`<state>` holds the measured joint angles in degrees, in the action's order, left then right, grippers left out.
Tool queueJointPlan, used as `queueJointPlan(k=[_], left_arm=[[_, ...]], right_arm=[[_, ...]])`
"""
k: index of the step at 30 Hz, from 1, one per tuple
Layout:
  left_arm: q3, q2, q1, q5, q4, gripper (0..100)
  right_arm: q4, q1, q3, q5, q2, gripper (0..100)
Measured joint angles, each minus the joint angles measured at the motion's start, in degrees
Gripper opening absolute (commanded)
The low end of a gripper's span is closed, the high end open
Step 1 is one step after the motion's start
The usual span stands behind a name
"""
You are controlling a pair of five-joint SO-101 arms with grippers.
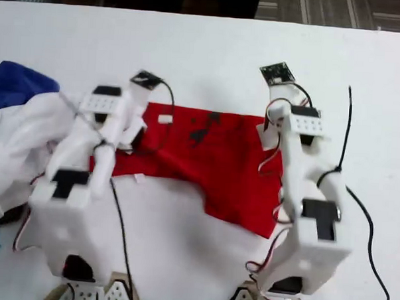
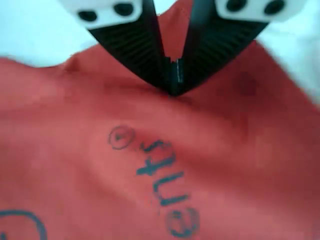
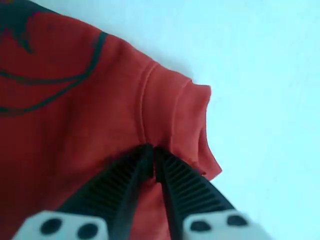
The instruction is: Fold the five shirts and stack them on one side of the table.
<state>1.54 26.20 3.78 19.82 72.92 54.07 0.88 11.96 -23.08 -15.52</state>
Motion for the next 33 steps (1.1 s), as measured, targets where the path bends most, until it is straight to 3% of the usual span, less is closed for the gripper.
queueJointPlan(k=[9, 16, 25, 33], left_arm=[[-24.8, 18.5, 1.1, 2.1, 17.9, 3], [-31.6, 22.8, 2.7, 7.4, 23.5, 3], [-32.4, 20.9, 3.2, 7.6, 26.2, 3], [-32.2, 8.1, 4.7, 7.3, 26.9, 3]], right_arm=[[1.3, 5.5, -14.2, -1.6, -13.5, 2.0], [6.7, 6.2, -22.6, -6.0, -17.8, 2.0], [18.8, 7.7, -31.5, -6.1, -17.6, 2.0], [25.3, 7.8, -31.6, -6.2, -8.0, 2.0]])
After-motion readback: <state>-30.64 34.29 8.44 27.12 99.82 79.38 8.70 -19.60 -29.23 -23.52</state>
